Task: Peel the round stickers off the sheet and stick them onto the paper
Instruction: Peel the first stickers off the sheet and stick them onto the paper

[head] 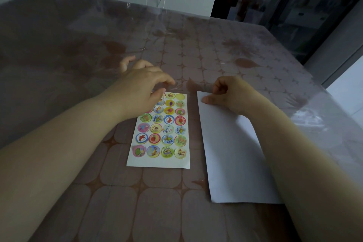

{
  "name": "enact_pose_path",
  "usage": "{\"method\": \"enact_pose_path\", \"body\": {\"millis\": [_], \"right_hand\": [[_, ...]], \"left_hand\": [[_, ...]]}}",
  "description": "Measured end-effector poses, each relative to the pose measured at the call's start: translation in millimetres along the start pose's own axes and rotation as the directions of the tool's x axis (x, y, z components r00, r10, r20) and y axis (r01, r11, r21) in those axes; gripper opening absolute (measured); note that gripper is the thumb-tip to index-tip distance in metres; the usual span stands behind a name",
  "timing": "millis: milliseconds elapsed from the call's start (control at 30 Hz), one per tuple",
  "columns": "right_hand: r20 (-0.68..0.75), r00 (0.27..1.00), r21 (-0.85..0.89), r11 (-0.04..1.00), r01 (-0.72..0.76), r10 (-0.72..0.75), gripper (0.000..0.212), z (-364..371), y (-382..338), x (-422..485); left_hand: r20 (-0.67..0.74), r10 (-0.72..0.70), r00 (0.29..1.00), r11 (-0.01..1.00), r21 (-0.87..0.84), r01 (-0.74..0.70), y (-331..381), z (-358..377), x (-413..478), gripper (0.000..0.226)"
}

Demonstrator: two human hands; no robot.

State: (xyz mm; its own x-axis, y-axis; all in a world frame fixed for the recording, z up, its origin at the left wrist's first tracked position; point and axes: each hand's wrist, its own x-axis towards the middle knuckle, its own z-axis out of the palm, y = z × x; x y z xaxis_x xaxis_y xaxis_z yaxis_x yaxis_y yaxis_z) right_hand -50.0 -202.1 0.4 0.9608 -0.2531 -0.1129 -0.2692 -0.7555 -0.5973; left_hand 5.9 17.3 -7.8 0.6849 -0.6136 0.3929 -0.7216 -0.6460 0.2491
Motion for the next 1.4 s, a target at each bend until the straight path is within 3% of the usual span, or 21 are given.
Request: {"method": "enact_pose_path", "body": {"millis": [100,267,500,633,700,833,967,1067,1267,1400], "right_hand": [[0.003,1.000,0.019,1.000,0.010,-0.010,0.027,0.1,3.5,-0.9],[-0.013,1.000,0.136,0.991,-0.006,0.008,0.005,-5.1,4.1,-1.4],[-0.064,0.998,0.013,1.000,0.023,-0.022,0.016,2.2,-1.3,-1.1],[-0.135,0.968,0.001,0.977,0.214,-0.212,0.018,5.6,-19.4,-5.1],[-0.075,0.953,-0.053,0.956,0.289,-0.292,0.010,12.0,-33.0,-4.5],[-0.002,0.936,-0.105,0.931,0.351,-0.353,0.016,29.5,-46.9,3.2],[0.082,0.908,-0.123,0.900,0.417,-0.410,0.019,39.4,-55.0,6.6],[0.078,0.892,-0.138,0.881,0.453,-0.446,0.018,43.1,-55.5,8.4],[-0.058,0.894,-0.006,0.896,0.445,-0.444,0.011,55.6,-50.2,12.1],[-0.053,0.891,0.006,0.892,0.452,-0.451,0.003,56.0,-51.6,12.1]], "left_hand": [[0.026,-0.003,1.000,1.000,0.008,0.003,0.8,-0.1,-1.5,0.040],[0.031,-0.030,0.999,0.999,0.013,0.029,-1.0,-3.0,0.2,0.031],[0.145,-0.062,0.987,0.998,0.039,0.057,-9.5,-5.1,0.5,0.027],[0.166,-0.079,0.983,0.996,0.054,0.071,-3.4,-11.3,0.6,0.028],[0.198,-0.108,0.974,0.989,0.117,0.086,8.4,-15.7,-1.5,0.033],[0.418,-0.255,0.872,0.932,0.348,0.105,38.3,-21.7,-19.3,0.064],[0.547,-0.333,0.768,0.908,0.407,0.104,51.0,-26.6,-31.6,0.083],[0.579,-0.320,0.750,0.913,0.400,0.081,48.8,-27.5,-31.1,0.081],[0.616,-0.306,0.726,0.913,0.405,0.041,43.2,-29.3,-30.2,0.082],[0.649,-0.342,0.680,0.894,0.447,0.023,49.5,-25.3,-31.9,0.092]]}}
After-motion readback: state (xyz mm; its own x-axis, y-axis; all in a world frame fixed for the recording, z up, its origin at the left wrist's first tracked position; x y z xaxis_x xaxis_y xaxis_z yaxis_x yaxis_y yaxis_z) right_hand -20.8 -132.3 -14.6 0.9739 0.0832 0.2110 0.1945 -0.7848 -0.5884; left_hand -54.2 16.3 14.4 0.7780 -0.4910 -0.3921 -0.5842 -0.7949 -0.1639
